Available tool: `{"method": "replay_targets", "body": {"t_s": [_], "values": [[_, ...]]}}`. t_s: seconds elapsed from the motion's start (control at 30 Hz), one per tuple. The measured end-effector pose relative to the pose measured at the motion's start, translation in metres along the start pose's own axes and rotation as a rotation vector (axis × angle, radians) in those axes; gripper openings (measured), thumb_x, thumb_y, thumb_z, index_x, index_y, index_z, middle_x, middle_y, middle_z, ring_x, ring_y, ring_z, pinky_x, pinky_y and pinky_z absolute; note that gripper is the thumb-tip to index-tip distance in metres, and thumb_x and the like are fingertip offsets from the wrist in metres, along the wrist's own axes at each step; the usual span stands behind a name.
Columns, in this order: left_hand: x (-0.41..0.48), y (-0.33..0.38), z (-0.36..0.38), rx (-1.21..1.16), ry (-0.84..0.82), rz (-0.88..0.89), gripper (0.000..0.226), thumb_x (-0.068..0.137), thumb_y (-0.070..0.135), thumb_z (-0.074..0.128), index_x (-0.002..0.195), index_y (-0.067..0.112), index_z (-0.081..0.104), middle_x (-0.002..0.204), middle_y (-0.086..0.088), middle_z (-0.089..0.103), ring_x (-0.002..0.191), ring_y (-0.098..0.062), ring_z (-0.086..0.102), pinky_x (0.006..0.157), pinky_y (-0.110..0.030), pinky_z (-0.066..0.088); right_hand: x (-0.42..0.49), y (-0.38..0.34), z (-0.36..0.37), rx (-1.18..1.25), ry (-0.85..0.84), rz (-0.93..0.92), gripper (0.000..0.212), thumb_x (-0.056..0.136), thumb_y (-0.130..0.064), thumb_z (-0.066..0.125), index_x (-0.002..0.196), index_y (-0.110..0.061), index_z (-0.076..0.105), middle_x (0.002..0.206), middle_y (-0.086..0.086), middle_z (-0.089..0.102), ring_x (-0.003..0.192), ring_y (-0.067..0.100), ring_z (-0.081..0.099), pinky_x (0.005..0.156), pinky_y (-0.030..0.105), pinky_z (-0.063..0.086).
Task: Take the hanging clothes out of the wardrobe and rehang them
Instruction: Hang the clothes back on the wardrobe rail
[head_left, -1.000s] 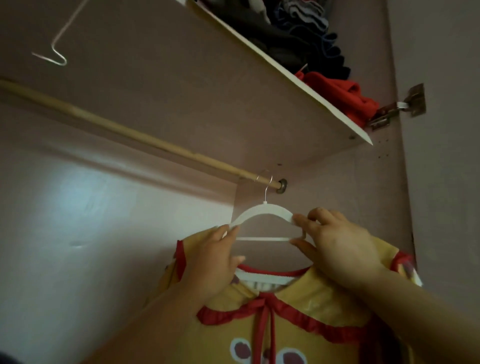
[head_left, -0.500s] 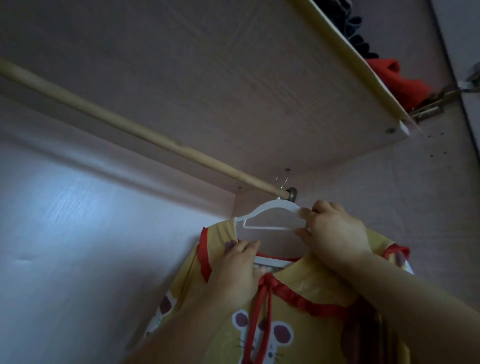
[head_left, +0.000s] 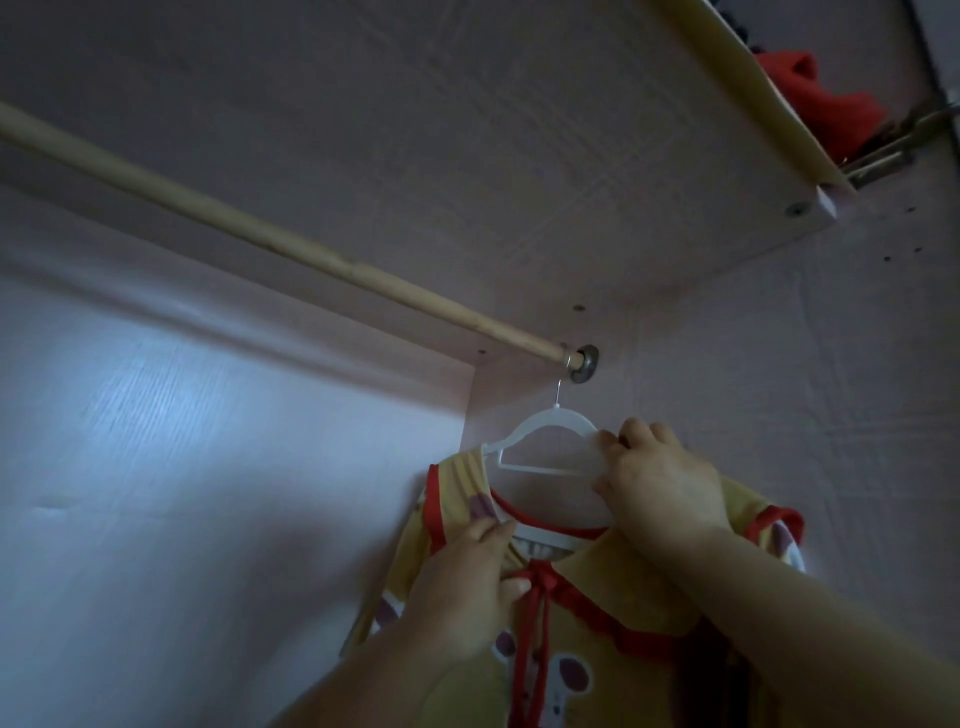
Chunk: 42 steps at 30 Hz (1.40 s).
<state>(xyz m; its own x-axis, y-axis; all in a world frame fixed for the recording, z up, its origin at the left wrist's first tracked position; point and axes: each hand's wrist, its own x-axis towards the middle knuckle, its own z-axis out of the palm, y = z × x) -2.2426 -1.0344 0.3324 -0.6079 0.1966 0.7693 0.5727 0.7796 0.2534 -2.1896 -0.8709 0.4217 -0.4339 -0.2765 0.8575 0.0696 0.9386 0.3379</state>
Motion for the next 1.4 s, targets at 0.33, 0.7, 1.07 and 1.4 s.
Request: {"method": "replay_targets", "body": {"t_s": [0.33,0.7,1.07,1.4], "values": [[-0.063,-0.001,-0.017,0.108,-0.098,-0.01,0.062,0.09,0.04,0.054,0.145,0.027,0.029,0.148,0.004,0.029,0.133,-0.018,0.034,0.106,-0.034,0.035,-0.079,-0.033,-0.02,0.008,-0.179,-0.042,0.045,0.096,-0.038,0.034,0.139,-0.027,0.034,0.145,0.002,0.031,0.136,0.024,0.021,0.113,0.041,0.013],[-0.186,0.027,-0.028,0.336,-0.376,-0.093,0.062,0.087,0.048,0.054,0.14,0.02,0.037,0.139,-0.003,0.041,0.127,-0.023,0.04,0.101,-0.037,0.038,-0.241,-0.08,-0.043,0.344,-0.579,-0.087,0.036,0.091,-0.035,0.044,0.127,-0.027,0.047,0.136,-0.002,0.04,0.128,0.02,0.033,0.108,0.033,0.023],[-0.379,0.129,-0.059,0.371,-0.637,-0.194,0.057,0.088,0.048,0.053,0.135,0.019,0.04,0.13,-0.006,0.046,0.116,-0.025,0.047,0.093,-0.037,0.043,-0.432,-0.06,-0.141,0.573,-0.789,-0.039,0.051,0.09,-0.045,0.05,0.137,-0.03,0.036,0.136,-0.003,0.039,0.126,0.017,0.037,0.104,0.031,0.029],[-0.518,0.254,-0.079,0.287,-0.779,-0.181,0.061,0.087,0.049,0.054,0.136,0.016,0.038,0.136,-0.003,0.042,0.123,-0.021,0.044,0.1,-0.036,0.038,-0.593,0.013,-0.261,0.568,-0.93,0.178,0.059,0.091,-0.045,0.049,0.144,-0.029,0.026,0.145,-0.002,0.032,0.13,0.018,0.032,0.106,0.029,0.026]]}}
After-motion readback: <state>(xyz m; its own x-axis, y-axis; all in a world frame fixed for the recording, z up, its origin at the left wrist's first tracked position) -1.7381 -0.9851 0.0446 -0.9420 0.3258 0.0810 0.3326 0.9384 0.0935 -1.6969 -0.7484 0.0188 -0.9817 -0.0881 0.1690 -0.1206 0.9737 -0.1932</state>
